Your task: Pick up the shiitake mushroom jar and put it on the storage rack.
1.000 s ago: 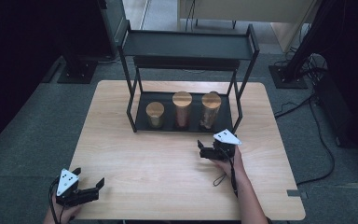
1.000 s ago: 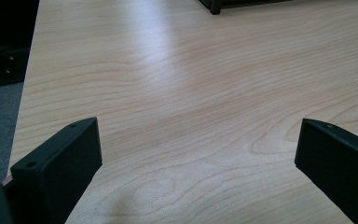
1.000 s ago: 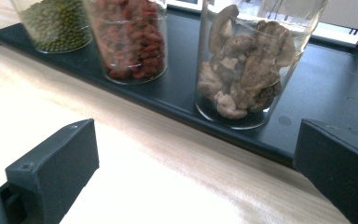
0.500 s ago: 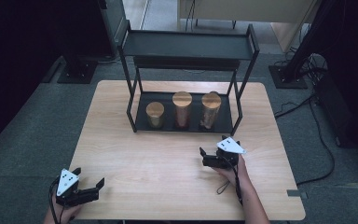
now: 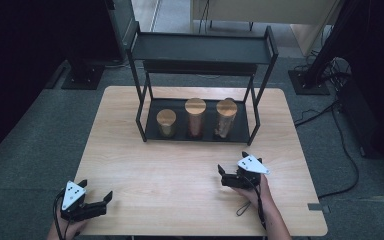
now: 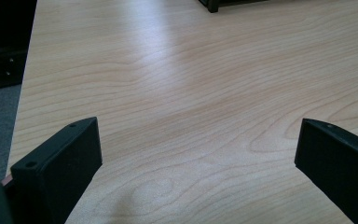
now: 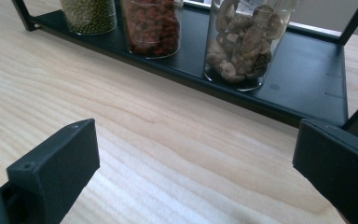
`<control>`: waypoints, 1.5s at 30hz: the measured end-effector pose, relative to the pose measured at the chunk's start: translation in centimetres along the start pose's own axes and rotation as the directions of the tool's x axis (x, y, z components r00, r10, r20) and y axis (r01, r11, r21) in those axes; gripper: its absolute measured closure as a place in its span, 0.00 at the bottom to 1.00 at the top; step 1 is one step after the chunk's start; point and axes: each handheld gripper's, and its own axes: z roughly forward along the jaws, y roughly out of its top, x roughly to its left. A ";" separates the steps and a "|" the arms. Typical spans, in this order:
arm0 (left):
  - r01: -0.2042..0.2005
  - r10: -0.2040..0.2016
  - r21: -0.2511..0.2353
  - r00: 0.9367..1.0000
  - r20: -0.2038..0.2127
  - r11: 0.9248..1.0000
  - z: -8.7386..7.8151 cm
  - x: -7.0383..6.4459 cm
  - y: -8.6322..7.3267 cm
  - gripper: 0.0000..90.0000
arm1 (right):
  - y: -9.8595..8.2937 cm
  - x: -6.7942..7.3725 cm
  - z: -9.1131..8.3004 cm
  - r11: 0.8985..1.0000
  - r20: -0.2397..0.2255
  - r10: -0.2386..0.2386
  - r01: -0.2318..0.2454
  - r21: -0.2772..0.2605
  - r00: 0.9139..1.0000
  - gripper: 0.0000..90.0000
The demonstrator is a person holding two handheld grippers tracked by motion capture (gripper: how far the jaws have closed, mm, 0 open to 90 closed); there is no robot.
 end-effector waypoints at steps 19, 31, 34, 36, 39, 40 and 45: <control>0.005 -0.005 -0.001 1.000 0.003 1.000 0.0 0.1 0.0 0.01 | -1.3 -0.6 -2.8 0.999 0.008 0.030 -0.030 -0.014 1.000 0.00; 0.005 -0.005 -0.001 1.000 -0.001 1.000 0.0 0.1 0.0 0.01 | -2.2 -1.8 -4.8 0.999 0.004 0.040 -0.040 -0.018 0.999 0.00; 0.005 -0.005 -0.001 1.000 -0.001 1.000 0.0 0.1 0.0 0.01 | -2.4 -2.3 -5.2 0.998 0.003 0.056 -0.056 -0.014 0.998 0.00; 0.005 -0.005 -0.002 1.000 -0.001 1.000 0.0 0.1 0.0 0.01 | -2.6 -2.6 -5.5 0.998 0.006 0.059 -0.059 -0.012 0.998 0.00; 0.005 -0.005 -0.002 1.000 -0.002 1.000 0.0 0.1 0.0 0.01 | -2.8 -3.2 -6.1 0.996 0.003 0.085 -0.085 -0.023 0.996 0.00; 0.006 -0.006 -0.002 1.000 -0.002 1.000 0.0 0.1 0.0 0.01 | -2.9 -3.4 -6.3 0.995 0.003 0.091 -0.091 -0.029 0.996 0.00; 0.005 -0.005 -0.001 1.000 -0.006 1.000 0.0 0.1 0.0 0.01 | -3.3 -4.0 -7.1 0.995 0.009 0.089 -0.088 -0.034 0.996 0.00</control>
